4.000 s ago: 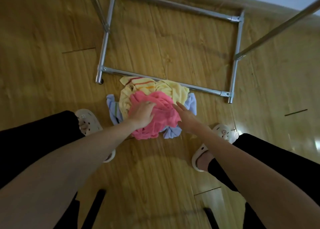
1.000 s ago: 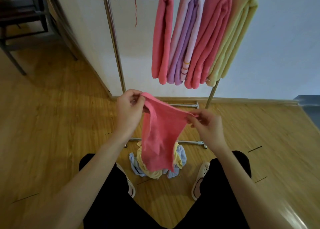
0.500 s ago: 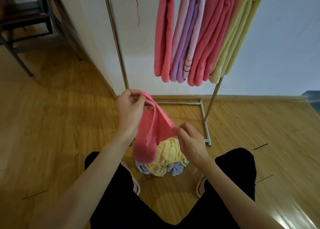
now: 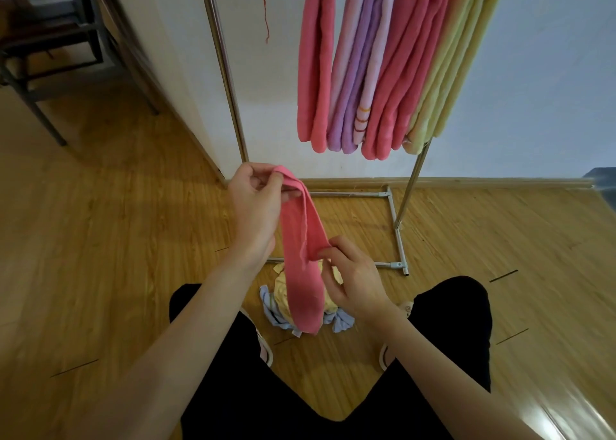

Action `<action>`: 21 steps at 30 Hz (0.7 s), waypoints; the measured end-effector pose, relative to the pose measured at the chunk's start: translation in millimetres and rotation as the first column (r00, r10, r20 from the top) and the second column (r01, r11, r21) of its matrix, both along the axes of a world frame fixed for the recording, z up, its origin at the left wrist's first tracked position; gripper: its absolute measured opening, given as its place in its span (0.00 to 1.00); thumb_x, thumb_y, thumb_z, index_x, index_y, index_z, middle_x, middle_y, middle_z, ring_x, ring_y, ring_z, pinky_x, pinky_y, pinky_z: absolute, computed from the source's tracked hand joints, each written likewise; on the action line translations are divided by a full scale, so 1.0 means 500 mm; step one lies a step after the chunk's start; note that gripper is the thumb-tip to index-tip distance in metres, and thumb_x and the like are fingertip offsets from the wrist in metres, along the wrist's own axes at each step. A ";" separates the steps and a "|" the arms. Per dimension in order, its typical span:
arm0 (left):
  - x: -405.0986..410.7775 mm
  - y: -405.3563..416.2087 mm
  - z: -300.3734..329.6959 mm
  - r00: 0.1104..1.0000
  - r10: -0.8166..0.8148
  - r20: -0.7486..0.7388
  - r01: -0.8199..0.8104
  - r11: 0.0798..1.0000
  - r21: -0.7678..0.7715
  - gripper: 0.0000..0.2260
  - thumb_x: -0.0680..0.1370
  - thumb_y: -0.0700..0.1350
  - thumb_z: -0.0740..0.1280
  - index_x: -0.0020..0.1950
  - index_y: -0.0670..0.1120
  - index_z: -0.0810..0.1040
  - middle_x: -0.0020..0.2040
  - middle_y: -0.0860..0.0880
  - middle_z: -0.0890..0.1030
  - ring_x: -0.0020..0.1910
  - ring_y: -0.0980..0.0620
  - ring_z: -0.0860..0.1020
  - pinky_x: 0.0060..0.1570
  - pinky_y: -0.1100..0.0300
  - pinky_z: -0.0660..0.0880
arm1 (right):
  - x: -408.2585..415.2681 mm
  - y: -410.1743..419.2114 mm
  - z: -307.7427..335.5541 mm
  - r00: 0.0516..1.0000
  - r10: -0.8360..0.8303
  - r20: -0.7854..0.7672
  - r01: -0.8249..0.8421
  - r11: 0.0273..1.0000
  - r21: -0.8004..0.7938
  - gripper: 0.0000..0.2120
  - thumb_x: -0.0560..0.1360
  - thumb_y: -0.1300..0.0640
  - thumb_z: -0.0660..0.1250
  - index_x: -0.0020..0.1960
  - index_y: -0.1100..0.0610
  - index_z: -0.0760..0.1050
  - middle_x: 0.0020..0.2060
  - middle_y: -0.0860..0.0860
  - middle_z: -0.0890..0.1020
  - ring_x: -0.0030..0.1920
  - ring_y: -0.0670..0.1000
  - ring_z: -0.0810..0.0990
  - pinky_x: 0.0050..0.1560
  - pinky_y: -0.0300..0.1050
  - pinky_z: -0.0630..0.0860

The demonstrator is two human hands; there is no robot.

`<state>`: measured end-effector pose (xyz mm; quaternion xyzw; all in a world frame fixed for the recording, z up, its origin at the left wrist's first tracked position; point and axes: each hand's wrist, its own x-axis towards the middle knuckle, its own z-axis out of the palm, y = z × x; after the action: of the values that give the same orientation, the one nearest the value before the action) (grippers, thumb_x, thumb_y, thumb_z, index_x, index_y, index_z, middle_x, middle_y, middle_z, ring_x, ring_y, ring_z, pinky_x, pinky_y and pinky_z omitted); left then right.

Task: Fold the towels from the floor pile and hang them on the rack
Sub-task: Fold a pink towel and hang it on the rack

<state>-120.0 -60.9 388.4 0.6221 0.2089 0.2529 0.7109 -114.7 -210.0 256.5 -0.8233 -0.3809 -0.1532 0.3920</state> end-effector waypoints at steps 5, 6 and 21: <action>-0.004 -0.017 0.008 0.999 0.015 0.039 -0.014 1.000 -0.013 0.03 0.78 0.34 0.64 0.52 0.38 0.74 0.46 0.36 0.80 0.36 0.49 0.83 0.38 0.62 0.79 | -0.015 0.017 0.016 0.995 -0.103 -0.017 0.104 0.989 0.102 0.20 0.70 0.41 0.70 0.47 0.59 0.79 0.44 0.50 0.77 0.41 0.48 0.77 0.35 0.44 0.76; -0.005 -0.020 0.011 0.999 0.020 0.046 -0.019 1.000 -0.017 0.03 0.78 0.34 0.64 0.52 0.38 0.74 0.46 0.35 0.80 0.36 0.49 0.83 0.38 0.62 0.79 | -0.017 0.022 0.017 0.989 -0.146 -0.005 0.145 0.983 0.115 0.21 0.69 0.40 0.71 0.46 0.59 0.78 0.43 0.50 0.77 0.41 0.47 0.77 0.34 0.44 0.76; -0.009 -0.055 0.006 0.996 0.035 0.079 -0.029 0.996 -0.079 0.03 0.78 0.34 0.64 0.49 0.40 0.73 0.48 0.35 0.80 0.42 0.46 0.84 0.40 0.61 0.80 | -0.036 0.092 0.046 0.855 -0.477 -0.204 0.489 0.872 0.010 0.24 0.67 0.33 0.65 0.45 0.54 0.73 0.45 0.45 0.72 0.40 0.44 0.73 0.35 0.38 0.71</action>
<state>-124.6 -88.3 391.4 0.5800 0.1997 0.2805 0.7383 -132.5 -164.3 279.6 -0.8909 -0.1167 -0.1769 0.4016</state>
